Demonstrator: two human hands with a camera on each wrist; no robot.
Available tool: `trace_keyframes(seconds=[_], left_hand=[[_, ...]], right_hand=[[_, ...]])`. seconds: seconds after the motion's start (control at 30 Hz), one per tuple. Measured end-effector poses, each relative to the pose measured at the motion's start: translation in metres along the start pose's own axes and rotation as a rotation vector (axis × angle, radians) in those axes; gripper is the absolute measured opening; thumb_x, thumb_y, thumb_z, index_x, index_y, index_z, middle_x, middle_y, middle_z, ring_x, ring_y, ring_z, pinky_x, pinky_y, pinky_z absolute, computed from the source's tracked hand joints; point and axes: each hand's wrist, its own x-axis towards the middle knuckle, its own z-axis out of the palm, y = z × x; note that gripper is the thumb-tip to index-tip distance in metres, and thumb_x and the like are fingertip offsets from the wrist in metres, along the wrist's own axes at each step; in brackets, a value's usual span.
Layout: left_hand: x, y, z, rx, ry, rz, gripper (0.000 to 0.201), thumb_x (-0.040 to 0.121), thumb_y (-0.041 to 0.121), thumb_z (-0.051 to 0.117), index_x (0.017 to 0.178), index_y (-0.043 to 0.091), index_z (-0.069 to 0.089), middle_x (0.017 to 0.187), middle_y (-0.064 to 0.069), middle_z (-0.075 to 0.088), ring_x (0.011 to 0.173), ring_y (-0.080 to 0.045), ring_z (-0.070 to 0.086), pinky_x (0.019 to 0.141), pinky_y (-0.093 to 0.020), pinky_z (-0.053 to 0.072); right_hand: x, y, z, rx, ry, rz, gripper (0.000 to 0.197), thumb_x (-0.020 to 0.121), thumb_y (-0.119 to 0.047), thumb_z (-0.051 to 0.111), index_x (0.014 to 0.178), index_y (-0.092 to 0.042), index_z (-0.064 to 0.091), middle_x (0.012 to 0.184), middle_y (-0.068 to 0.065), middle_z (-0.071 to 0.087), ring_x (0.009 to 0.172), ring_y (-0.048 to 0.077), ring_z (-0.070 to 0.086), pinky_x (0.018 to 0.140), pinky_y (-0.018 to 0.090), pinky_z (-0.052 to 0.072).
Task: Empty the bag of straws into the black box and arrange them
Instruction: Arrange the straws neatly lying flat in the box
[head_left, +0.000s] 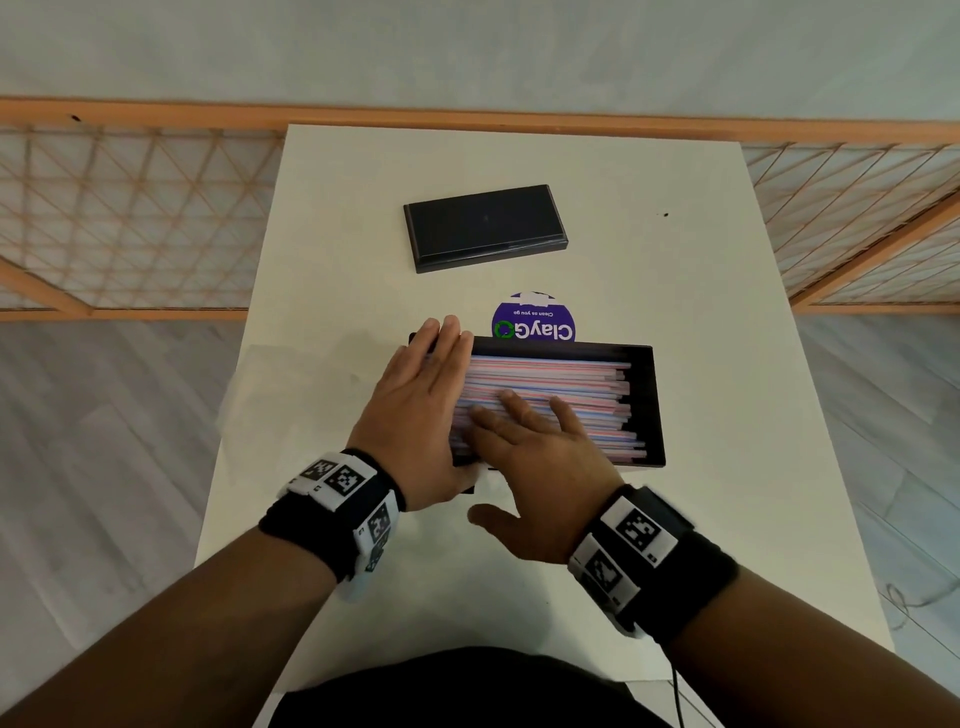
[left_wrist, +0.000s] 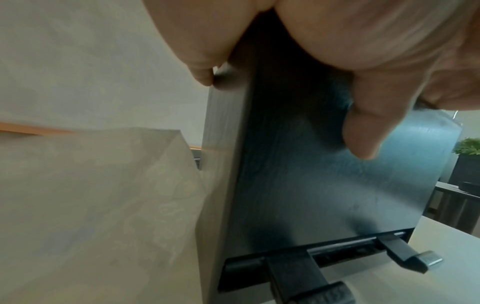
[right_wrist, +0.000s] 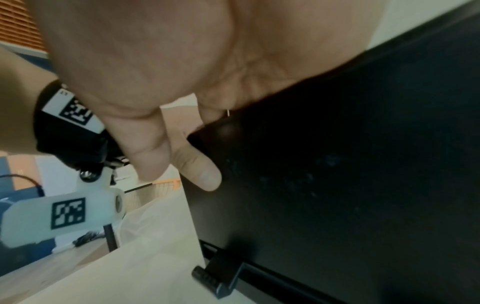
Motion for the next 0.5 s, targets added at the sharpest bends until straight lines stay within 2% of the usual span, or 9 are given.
trace_keyframes(seconds=[0.1, 0.17, 0.23, 0.27, 0.33, 0.4, 0.47, 0.5], left_hand=[[-0.002, -0.004, 0.002, 0.059, 0.035, 0.077, 0.114, 0.071, 0.065, 0.069, 0.159, 0.016, 0.016, 0.170, -0.014, 0.005, 0.157, -0.033, 0.001, 0.125, -0.053, 0.013], [-0.008, -0.003, 0.001, 0.084, 0.104, 0.151, 0.097, 0.071, 0.060, 0.071, 0.151, 0.016, 0.040, 0.167, -0.015, 0.023, 0.153, -0.033, 0.017, 0.121, -0.061, 0.016], [-0.015, -0.001, 0.003, 0.089, 0.212, 0.233, 0.067, 0.067, 0.048, 0.078, 0.124, 0.015, 0.066, 0.145, -0.009, 0.054, 0.137, -0.029, 0.042, 0.116, -0.069, 0.023], [-0.018, 0.001, 0.005, 0.087, 0.238, 0.248, 0.052, 0.066, 0.042, 0.082, 0.110, 0.016, 0.071, 0.130, -0.005, 0.064, 0.125, -0.026, 0.052, 0.113, -0.071, 0.024], [-0.022, 0.003, 0.010, 0.110, 0.225, 0.234, 0.036, 0.063, 0.034, 0.086, 0.092, 0.019, 0.071, 0.112, 0.000, 0.069, 0.111, -0.024, 0.063, 0.110, -0.075, 0.025], [-0.022, 0.002, 0.014, 0.114, 0.197, 0.208, 0.032, 0.061, 0.030, 0.088, 0.085, 0.019, 0.070, 0.108, 0.000, 0.071, 0.106, -0.025, 0.068, 0.107, -0.077, 0.026], [-0.019, 0.001, 0.011, 0.054, 0.167, 0.183, 0.030, 0.063, 0.029, 0.086, 0.084, 0.018, 0.069, 0.112, -0.001, 0.070, 0.111, -0.026, 0.067, 0.110, -0.074, 0.026], [-0.020, 0.000, 0.008, -0.007, 0.164, 0.172, 0.030, 0.065, 0.032, 0.084, 0.088, 0.018, 0.069, 0.118, -0.002, 0.068, 0.118, -0.027, 0.063, 0.114, -0.069, 0.024]], right_hand=[[-0.007, 0.000, 0.001, 0.082, 0.147, -0.002, 0.056, 0.079, -0.046, 0.065, 0.128, -0.019, 0.057, 0.145, 0.002, 0.051, 0.143, 0.029, 0.037, 0.112, 0.060, 0.030], [-0.016, 0.001, 0.003, 0.047, 0.215, 0.019, 0.047, 0.075, -0.045, 0.064, 0.115, -0.019, 0.063, 0.132, 0.001, 0.061, 0.128, 0.030, 0.052, 0.100, 0.052, 0.046], [-0.025, 0.003, 0.004, 0.002, 0.274, 0.080, 0.040, 0.073, -0.048, 0.060, 0.102, -0.021, 0.065, 0.110, -0.002, 0.065, 0.105, 0.028, 0.059, 0.082, 0.043, 0.050], [-0.029, 0.006, 0.006, -0.016, 0.283, 0.123, 0.039, 0.072, -0.050, 0.058, 0.098, -0.022, 0.064, 0.102, -0.003, 0.063, 0.096, 0.027, 0.058, 0.077, 0.041, 0.049], [-0.032, 0.013, 0.009, -0.029, 0.276, 0.194, 0.041, 0.071, -0.055, 0.055, 0.094, -0.022, 0.063, 0.099, -0.003, 0.061, 0.092, 0.026, 0.057, 0.076, 0.041, 0.048], [-0.032, 0.020, 0.012, -0.007, 0.248, 0.211, 0.044, 0.070, -0.057, 0.057, 0.096, -0.022, 0.063, 0.107, -0.003, 0.061, 0.098, 0.026, 0.058, 0.081, 0.042, 0.050], [-0.031, 0.026, 0.012, 0.036, 0.253, 0.186, 0.045, 0.069, -0.055, 0.062, 0.099, -0.021, 0.063, 0.114, -0.003, 0.061, 0.104, 0.026, 0.058, 0.086, 0.044, 0.050], [-0.032, 0.029, 0.009, 0.075, 0.274, 0.164, 0.047, 0.069, -0.054, 0.063, 0.101, -0.020, 0.064, 0.118, -0.001, 0.060, 0.107, 0.026, 0.058, 0.089, 0.044, 0.050]])
